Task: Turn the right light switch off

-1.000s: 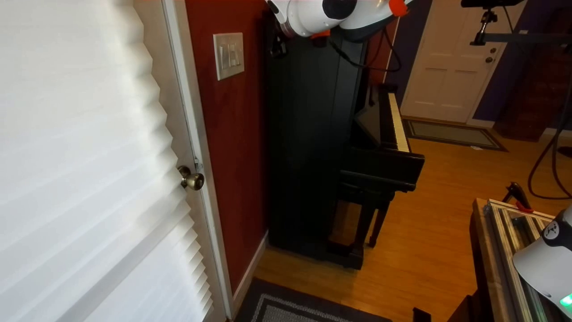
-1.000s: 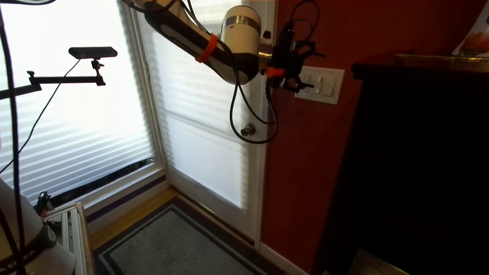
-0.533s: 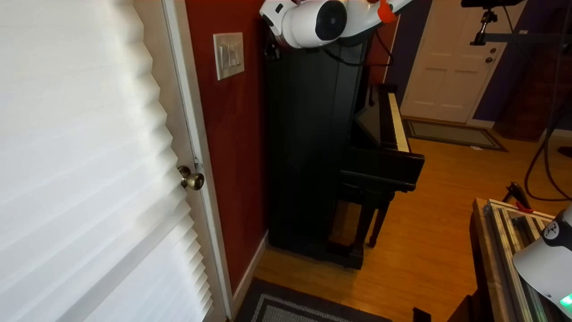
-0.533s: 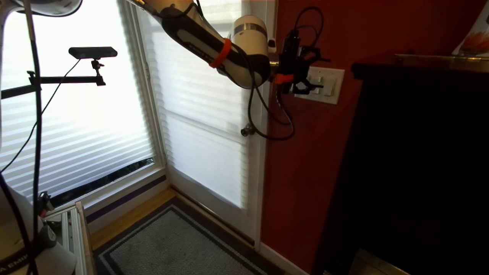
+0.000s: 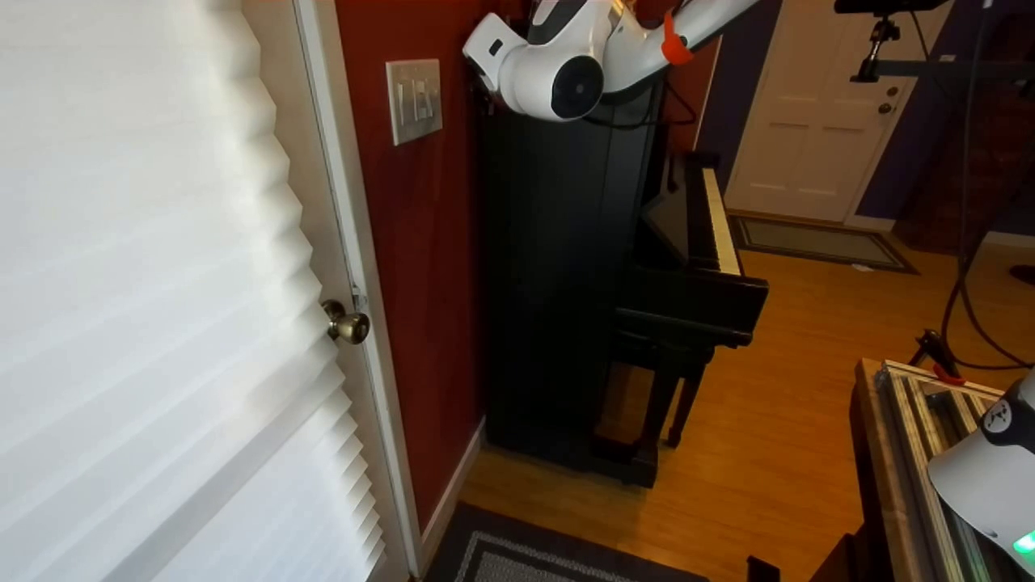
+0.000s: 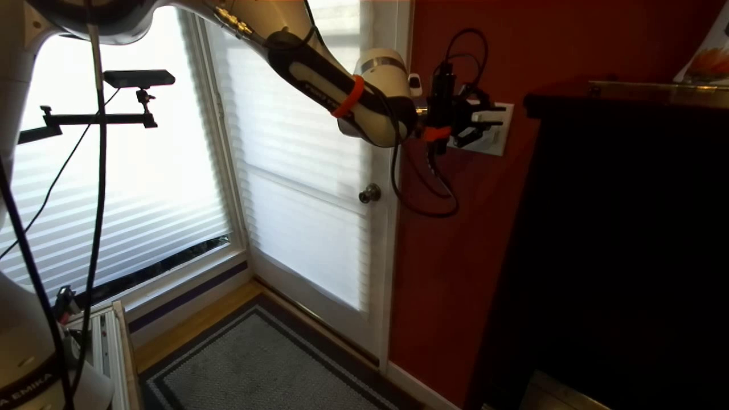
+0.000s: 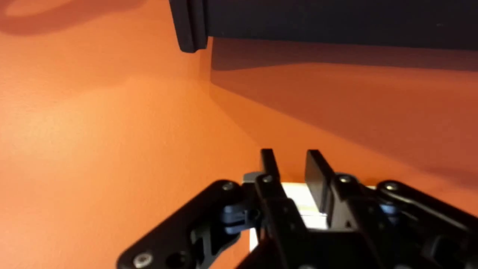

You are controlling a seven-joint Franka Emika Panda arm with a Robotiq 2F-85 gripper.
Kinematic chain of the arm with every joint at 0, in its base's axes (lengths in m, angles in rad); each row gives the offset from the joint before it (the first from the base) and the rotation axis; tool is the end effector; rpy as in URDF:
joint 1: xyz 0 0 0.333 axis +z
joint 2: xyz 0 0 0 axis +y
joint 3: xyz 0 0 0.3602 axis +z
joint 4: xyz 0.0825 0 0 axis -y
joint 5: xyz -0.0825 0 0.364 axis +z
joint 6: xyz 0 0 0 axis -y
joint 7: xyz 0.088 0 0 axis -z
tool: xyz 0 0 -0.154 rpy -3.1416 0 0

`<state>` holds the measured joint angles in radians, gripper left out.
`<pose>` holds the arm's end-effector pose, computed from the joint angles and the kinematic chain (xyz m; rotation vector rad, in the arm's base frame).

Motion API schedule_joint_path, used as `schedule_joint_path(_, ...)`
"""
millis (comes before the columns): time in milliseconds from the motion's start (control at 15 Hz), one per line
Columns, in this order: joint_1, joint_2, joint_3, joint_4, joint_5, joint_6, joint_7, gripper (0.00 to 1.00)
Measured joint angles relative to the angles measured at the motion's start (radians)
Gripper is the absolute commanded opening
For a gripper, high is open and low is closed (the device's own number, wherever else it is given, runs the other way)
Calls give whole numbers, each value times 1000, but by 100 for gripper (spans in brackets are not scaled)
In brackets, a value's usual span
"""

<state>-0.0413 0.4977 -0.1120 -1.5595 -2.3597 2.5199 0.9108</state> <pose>0.7581 -0.1136 0.4444 1.3983 0.8035 0.7613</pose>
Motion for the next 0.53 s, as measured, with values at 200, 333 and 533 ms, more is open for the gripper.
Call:
schedule_joint_path(200,-36,16,55,1,-26,-36,23,0)
schedule_joint_path(333,-48,25,78,2,-50,-50,42,0)
schedule_joint_path(533,-59,38,98,11,-92,-54,62,0)
